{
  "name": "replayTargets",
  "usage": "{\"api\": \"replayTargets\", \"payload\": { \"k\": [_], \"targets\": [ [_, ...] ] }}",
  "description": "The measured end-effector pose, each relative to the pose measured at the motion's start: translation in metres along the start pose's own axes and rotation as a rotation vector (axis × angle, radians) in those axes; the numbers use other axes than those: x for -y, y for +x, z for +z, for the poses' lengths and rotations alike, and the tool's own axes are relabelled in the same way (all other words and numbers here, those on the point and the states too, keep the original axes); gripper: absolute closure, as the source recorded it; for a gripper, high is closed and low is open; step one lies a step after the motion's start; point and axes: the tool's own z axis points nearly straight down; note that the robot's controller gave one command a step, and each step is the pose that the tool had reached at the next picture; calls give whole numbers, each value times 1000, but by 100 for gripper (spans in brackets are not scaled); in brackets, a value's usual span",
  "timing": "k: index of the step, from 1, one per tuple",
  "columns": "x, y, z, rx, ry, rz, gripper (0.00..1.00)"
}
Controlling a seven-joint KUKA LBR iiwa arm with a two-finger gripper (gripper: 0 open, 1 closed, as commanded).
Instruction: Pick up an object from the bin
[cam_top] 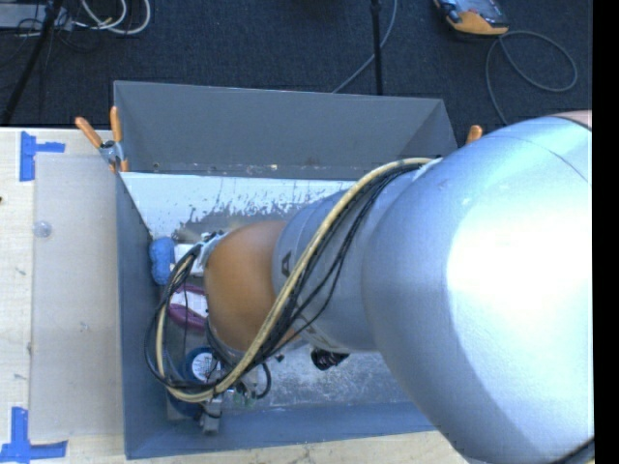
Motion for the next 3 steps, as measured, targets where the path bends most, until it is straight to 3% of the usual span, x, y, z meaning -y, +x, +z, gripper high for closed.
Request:
{"api": "replayTargets", "payload": {
  "k": [1, 3],
  "targets": [
    [1, -1, 1, -4, -9, -30, 100],
    [1, 0, 0, -4, -10, -29, 100]
  ]
}}
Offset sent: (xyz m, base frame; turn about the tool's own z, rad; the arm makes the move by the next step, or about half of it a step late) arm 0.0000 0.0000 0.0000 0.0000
